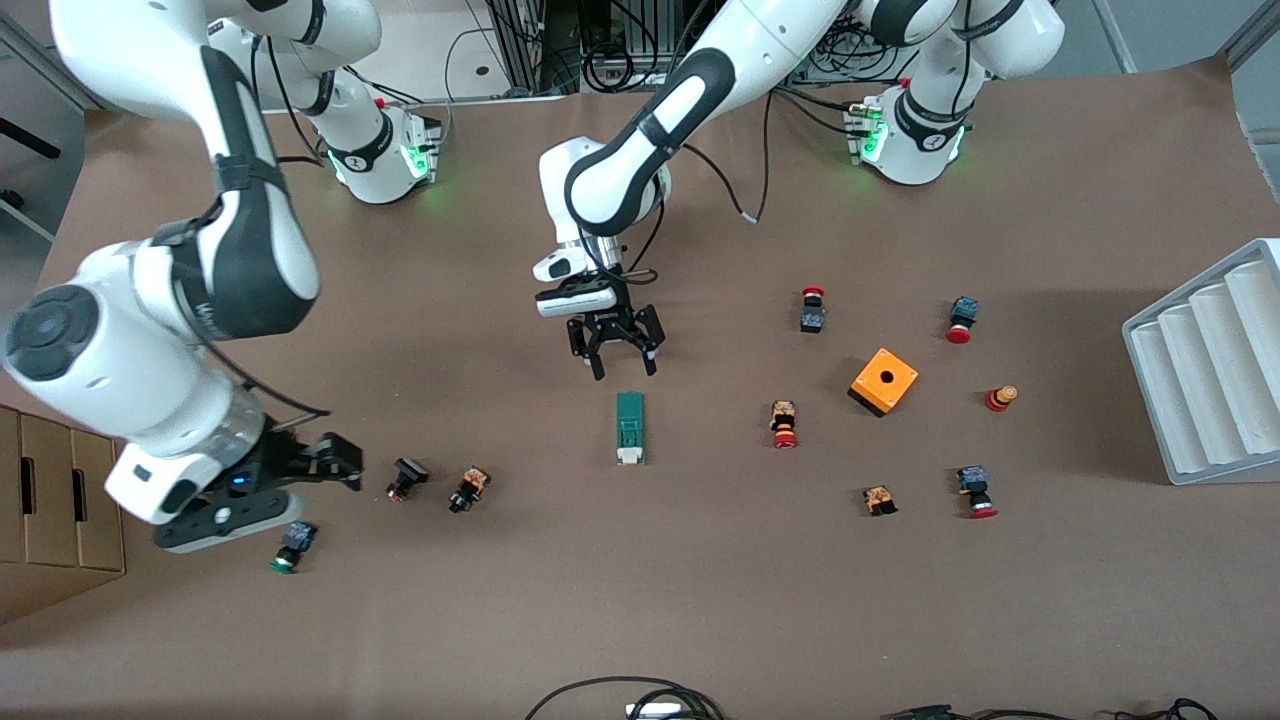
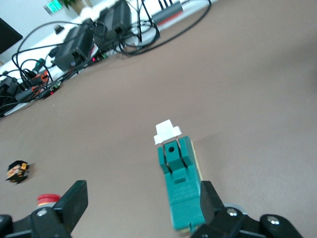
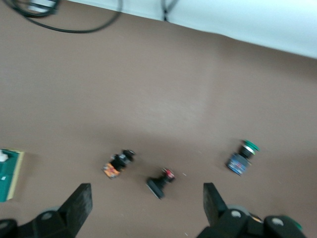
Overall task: Close load switch with both arms
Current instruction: 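Open the right gripper and raise it while the left gripper releases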
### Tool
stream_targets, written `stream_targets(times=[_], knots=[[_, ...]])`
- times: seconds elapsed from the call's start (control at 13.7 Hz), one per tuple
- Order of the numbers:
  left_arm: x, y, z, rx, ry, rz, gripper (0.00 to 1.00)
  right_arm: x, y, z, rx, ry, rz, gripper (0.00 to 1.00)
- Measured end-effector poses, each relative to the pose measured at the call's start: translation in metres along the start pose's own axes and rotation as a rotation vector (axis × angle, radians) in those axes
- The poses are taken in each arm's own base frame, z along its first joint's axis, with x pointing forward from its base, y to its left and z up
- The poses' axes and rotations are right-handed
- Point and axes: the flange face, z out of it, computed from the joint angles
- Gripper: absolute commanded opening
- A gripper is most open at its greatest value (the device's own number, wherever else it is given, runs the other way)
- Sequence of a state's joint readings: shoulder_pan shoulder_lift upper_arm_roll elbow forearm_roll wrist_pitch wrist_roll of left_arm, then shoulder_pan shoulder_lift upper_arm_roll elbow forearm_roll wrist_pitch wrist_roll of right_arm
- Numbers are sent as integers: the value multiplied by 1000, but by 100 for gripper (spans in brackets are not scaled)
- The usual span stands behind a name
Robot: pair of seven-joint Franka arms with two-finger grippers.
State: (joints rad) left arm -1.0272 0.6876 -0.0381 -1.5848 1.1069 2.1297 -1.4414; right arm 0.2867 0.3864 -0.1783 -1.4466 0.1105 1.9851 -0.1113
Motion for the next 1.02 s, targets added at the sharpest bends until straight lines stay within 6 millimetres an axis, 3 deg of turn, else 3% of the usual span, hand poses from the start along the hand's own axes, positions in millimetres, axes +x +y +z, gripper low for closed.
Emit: stream_targets(times=[0.15, 0.37, 0.73, 1.02], knots=[[20, -18, -6, -19, -75, 47, 100, -8, 32, -6, 0, -33, 46, 100], [52, -51, -9, -69, -184, 122, 100, -19, 56, -15, 2, -65, 83, 100], [110, -126, -7, -161, -288, 155, 100, -31, 81, -35, -27, -66, 109, 100], [152, -205, 6, -237, -360, 170, 100, -43, 87, -55, -12, -48, 117, 100]])
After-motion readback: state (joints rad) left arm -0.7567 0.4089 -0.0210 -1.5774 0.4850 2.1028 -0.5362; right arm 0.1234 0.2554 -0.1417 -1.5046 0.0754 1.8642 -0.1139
